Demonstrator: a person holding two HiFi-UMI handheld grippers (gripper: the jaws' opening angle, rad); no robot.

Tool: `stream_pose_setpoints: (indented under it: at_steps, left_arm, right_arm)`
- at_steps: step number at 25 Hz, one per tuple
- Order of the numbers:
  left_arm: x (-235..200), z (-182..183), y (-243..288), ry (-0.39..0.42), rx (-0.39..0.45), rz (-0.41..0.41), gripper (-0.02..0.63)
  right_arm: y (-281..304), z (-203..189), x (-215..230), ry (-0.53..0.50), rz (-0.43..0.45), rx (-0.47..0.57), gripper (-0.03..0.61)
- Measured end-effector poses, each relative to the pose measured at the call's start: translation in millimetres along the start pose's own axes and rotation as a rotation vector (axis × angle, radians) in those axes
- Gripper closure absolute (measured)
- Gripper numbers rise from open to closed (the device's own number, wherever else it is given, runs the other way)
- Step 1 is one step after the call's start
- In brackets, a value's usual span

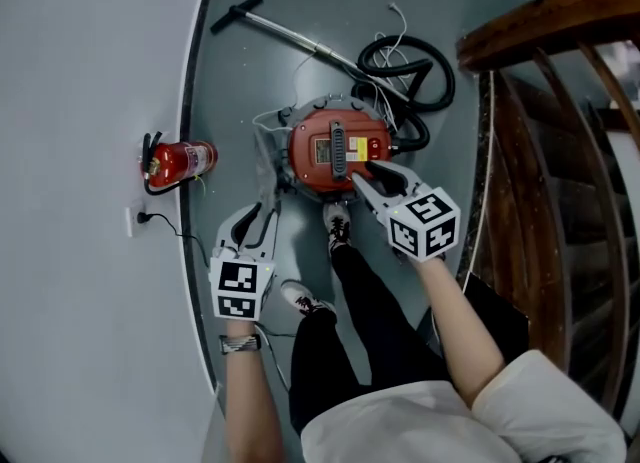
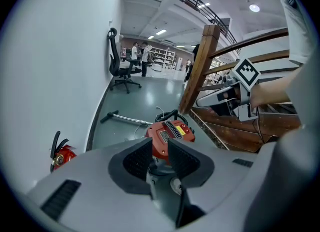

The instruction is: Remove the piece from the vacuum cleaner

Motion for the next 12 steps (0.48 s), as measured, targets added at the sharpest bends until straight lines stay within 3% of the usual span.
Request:
stream_pose_setpoints:
  at_steps: [12]
  left_arm:
    - [-17.8,-39.8,66.4,-0.018,-0.059,0.007,0.497]
  right_arm:
    - [67.8,-48.5,41.9,0.073,0.048,-0.104,0.419]
Point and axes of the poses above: the fingertips, and each gripper's own axes: y forward along the fingers, x to its right, z out of its top, the point moved 4 cm from there along -y, backward along the fingers, and after that the axes turned 6 degrees about -x, right-handed, at the moved point
